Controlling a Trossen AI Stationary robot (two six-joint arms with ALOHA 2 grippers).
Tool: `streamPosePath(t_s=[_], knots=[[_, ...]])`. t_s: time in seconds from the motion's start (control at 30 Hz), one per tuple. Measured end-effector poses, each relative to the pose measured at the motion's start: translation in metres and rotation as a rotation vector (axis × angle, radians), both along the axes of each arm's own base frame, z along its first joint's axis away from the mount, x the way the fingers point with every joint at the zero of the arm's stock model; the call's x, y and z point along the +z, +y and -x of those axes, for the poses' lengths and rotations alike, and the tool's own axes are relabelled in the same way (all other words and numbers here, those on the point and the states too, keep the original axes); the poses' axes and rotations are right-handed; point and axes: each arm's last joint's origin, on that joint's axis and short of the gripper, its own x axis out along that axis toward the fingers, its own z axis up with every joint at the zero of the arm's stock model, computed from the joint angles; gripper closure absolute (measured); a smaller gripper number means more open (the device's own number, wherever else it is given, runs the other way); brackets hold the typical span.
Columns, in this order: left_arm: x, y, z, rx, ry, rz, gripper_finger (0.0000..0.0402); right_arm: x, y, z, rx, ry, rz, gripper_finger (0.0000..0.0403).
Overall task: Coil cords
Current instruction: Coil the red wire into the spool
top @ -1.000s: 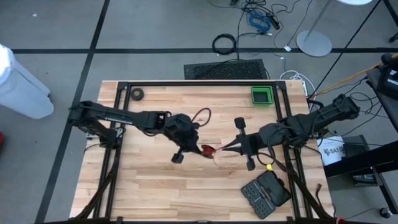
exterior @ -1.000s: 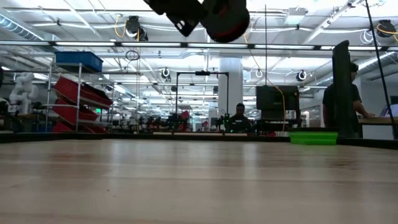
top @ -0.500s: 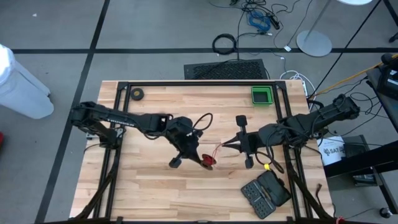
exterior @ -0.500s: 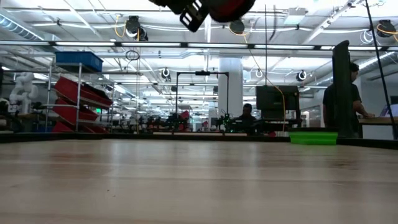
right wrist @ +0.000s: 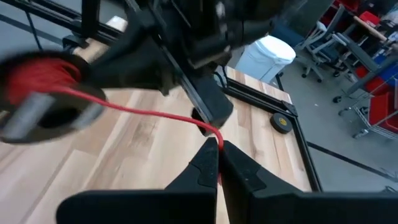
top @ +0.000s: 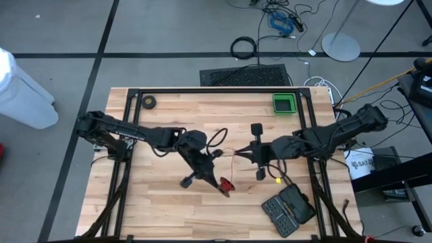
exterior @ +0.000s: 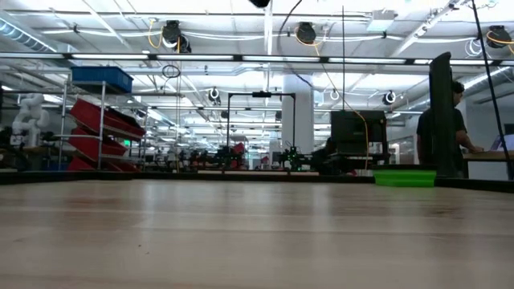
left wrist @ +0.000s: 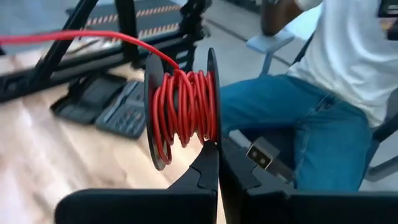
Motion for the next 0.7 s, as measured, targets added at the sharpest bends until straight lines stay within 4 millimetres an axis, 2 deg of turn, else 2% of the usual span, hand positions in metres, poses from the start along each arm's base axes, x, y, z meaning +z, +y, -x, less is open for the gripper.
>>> streamPosePath(t_s=[0.3, 0.7], knots=[[0.007, -0.012, 0.0, -0.065, -0.119, -0.021, 0.04, -0.015, -0.005, -0.023, -0.012, 0.021, 0.01, 0.0403], [0.018, -0.019, -0.003, -0.099, -0.276, -0.025, 0.04, -0.018, 0.001, -0.034, 0.178, -0.006, -0.065, 0.0403]])
